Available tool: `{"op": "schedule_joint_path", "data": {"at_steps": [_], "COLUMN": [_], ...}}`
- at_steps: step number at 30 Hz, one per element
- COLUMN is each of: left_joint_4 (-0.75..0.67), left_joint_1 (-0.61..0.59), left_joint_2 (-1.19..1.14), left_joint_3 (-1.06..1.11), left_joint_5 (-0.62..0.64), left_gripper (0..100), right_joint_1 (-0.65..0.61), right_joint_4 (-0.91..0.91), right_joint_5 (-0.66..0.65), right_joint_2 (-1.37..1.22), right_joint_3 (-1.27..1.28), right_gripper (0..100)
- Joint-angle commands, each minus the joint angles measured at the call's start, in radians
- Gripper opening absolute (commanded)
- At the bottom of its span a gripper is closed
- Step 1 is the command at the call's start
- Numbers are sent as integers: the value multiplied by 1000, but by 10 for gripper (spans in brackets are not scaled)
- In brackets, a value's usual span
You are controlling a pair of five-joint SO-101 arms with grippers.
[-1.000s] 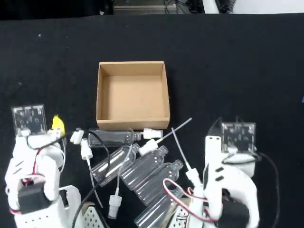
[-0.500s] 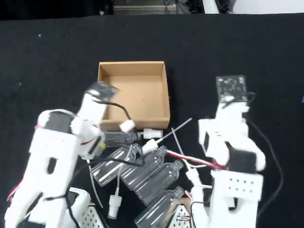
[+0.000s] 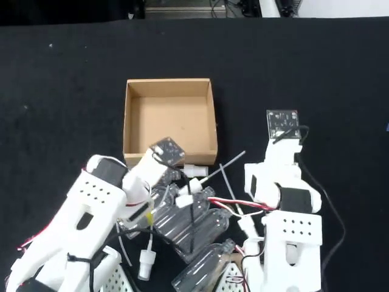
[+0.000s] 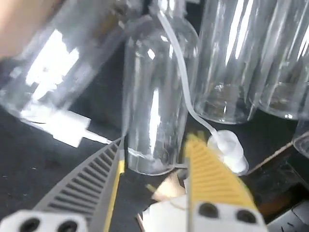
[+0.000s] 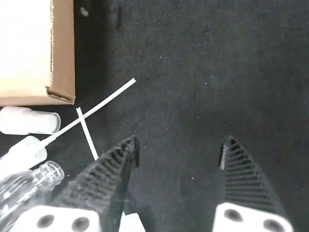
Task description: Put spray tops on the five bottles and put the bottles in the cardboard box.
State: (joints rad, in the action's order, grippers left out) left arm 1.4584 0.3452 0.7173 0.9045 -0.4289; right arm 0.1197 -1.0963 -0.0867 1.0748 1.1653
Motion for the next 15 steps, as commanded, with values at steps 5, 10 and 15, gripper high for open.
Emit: {"op": "schedule_joint_path", "data": {"at_steps": [5, 10, 15], "left_joint_4": [-106, -244, -316], "left_joint_1": [12, 10, -31], "left_joint_2": [37, 37, 37], "left_joint_3": [35, 130, 206], "left_joint_5": [-25, 12, -20], "left_gripper": [233, 233, 231], "right_joint_1": [-14, -12, -11], "right_joint_4": [32, 31, 31], "right_joint_5": [11, 11, 11], "right_joint_2": [-8, -8, -7], "right_joint_3": [1, 2, 8], "right_gripper": [265, 265, 265]}}
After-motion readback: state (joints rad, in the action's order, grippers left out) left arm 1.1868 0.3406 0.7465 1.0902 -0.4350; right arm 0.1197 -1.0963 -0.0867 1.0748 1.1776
